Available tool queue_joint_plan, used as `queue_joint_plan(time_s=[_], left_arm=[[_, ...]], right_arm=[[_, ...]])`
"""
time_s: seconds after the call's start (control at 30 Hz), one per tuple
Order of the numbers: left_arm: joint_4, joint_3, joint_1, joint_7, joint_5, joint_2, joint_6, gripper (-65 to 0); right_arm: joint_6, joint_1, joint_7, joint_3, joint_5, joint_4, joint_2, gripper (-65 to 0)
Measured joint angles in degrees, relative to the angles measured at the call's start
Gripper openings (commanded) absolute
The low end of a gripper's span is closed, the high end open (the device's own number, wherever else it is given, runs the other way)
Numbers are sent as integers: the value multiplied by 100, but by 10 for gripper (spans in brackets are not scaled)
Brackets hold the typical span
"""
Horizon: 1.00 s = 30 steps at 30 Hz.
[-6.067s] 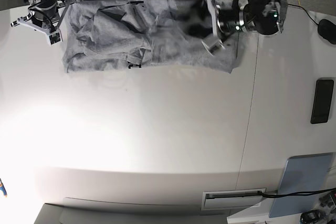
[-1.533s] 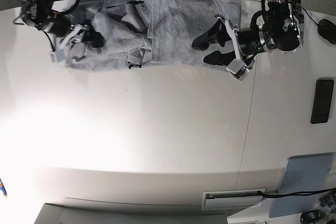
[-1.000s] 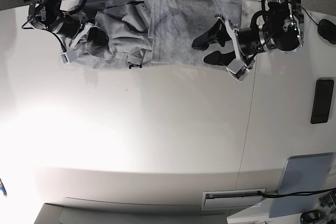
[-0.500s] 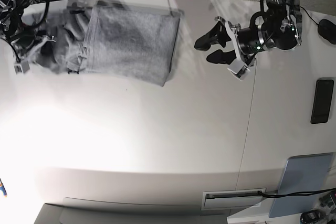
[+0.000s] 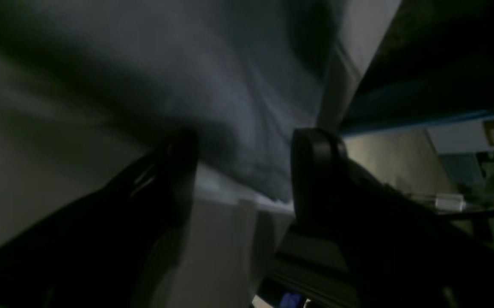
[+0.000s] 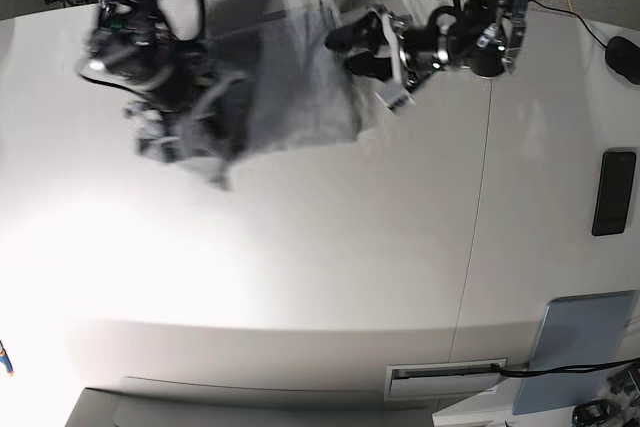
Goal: Fold the T-shirt properly
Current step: 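Lift the strip end with the right gripper and fold it toward the left gripper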
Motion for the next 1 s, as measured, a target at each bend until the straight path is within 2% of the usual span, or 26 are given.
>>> queue_joint_plan(time_s=[0.13,0.33,0.47,0.53,0.63,0.67,0.73,0.77,0.87,1.0], left_arm=[[-15,83,2,-85,98,-17,138,-296],[-15,83,0,-175,332,-15,142,-296],[-15,83,0,-175,332,-17,142,-296],[-15,83,0,-175,332,-17,144,-296],[-15,72,-2,-177,332,-20,144,-296],[-15,72,0,-186,334,-20,142,-296],[-15,72,0,-197,334,-20,142,-296],[-15,72,0,-197,334,-20,144,-296],[-15,72,-13,-197,339,-20,144,-296],[-15,72,-33,-192,354,-20,144,-296]], right_arm=[[-424,70,234,-1086,-1082,-28,-352,-650],[-487,68,225,-1967,-1467,-175,-385,-650],[-466,66,227,-2221,-1777,-175,-389,-650],[-271,55,238,-2214,-1937,-175,-385,-650],[584,-33,210,-2214,-1937,-177,-385,-650],[785,-83,210,-2221,-1851,-177,-387,-608],[826,-153,291,-2218,-1687,-179,-387,-482],[804,-175,367,-2218,-1585,-179,-385,-441],[807,-186,404,-2245,-940,-179,-385,-424],[1233,-186,492,-2302,-317,-138,-387,-424]])
